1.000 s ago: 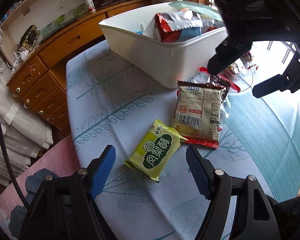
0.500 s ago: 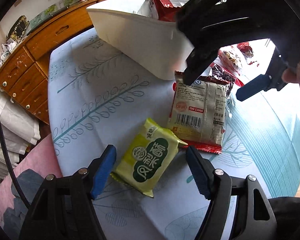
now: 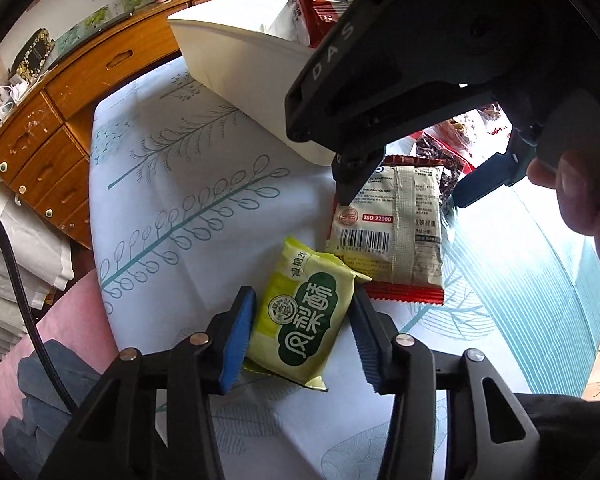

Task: Organize snacks
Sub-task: 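Grasp the pastry packet with left while right grasps the LIPO packet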

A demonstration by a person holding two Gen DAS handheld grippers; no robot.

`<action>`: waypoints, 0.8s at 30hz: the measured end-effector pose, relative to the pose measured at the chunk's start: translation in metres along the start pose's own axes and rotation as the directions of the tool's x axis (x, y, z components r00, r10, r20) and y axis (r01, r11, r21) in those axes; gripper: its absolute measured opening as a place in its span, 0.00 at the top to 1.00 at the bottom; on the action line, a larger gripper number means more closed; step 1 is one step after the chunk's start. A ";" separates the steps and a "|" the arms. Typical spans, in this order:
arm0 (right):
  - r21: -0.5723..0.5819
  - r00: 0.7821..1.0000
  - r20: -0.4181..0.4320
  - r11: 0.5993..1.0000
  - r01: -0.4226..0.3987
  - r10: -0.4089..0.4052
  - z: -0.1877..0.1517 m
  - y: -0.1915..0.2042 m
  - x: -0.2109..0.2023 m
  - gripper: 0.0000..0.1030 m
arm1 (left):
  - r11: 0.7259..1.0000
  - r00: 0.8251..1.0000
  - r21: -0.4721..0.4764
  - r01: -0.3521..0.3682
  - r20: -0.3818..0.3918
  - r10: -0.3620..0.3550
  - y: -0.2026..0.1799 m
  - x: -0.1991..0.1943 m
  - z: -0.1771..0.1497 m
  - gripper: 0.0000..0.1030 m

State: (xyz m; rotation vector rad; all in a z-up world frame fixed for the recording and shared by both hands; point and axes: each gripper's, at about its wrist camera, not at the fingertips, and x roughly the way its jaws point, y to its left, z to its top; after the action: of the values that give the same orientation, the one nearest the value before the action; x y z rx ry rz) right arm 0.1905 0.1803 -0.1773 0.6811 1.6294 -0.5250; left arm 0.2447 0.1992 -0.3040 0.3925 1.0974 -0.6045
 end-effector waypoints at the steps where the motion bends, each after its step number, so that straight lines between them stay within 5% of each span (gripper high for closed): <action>1: 0.000 1.000 0.004 1.000 0.008 -0.008 0.000 0.003 0.000 0.17 | 1.000 1.000 -0.001 0.001 -0.002 -0.001 -0.001 -0.001 -0.002 0.58; 5: -0.015 0.999 0.027 0.999 0.031 -0.031 -0.001 0.016 0.001 0.19 | 1.000 1.000 -0.011 0.013 -0.018 -0.013 0.001 -0.004 -0.004 0.60; 19: -0.016 0.998 0.059 1.000 -0.015 0.016 -0.030 0.014 -0.011 0.62 | 1.000 1.000 -0.019 0.014 -0.028 -0.014 -0.002 -0.026 -0.009 0.60; 24: -0.013 0.998 0.052 0.999 -0.047 0.047 -0.031 -0.008 -0.017 0.70 | 0.999 0.999 -0.040 0.031 -0.039 -0.032 -0.008 -0.033 -0.012 0.60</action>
State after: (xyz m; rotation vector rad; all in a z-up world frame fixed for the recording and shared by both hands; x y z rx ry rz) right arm 0.1647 0.1929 -0.1555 0.6902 1.5625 -0.4952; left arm 0.2206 0.2088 -0.2789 0.3550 1.1530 -0.6045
